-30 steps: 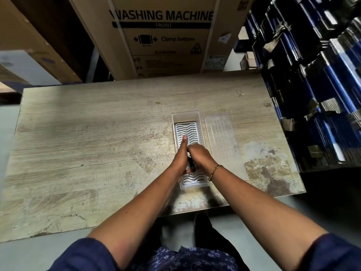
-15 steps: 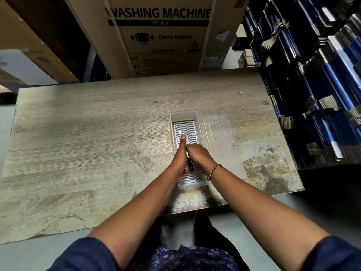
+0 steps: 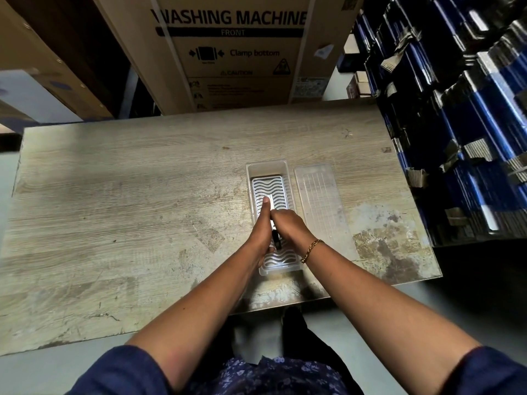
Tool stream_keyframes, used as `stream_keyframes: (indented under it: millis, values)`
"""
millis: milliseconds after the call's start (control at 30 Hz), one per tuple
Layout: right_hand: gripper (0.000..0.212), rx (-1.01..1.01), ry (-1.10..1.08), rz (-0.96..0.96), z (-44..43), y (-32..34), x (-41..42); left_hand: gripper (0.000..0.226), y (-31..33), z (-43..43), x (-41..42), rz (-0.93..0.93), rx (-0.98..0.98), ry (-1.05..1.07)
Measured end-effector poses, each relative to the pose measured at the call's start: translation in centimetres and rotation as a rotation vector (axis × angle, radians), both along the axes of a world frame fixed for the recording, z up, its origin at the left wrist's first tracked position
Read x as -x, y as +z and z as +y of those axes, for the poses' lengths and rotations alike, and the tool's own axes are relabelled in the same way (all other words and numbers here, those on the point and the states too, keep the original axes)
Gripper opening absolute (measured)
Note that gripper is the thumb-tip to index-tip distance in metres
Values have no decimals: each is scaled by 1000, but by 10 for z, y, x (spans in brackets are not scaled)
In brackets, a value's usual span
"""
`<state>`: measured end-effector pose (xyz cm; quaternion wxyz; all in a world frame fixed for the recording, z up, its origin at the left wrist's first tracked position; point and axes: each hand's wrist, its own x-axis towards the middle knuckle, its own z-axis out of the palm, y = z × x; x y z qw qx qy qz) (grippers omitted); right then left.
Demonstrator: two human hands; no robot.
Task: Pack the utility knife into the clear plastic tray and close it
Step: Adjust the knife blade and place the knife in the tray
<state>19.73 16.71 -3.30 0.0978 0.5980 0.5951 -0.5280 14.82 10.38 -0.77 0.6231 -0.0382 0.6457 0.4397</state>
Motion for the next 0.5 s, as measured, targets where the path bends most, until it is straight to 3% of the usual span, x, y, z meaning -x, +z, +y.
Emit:
stream_keyframes:
  millis: [500]
  values:
    - [38, 9, -8, 19, -2, 5, -3, 72, 8, 0, -5, 1, -14, 3]
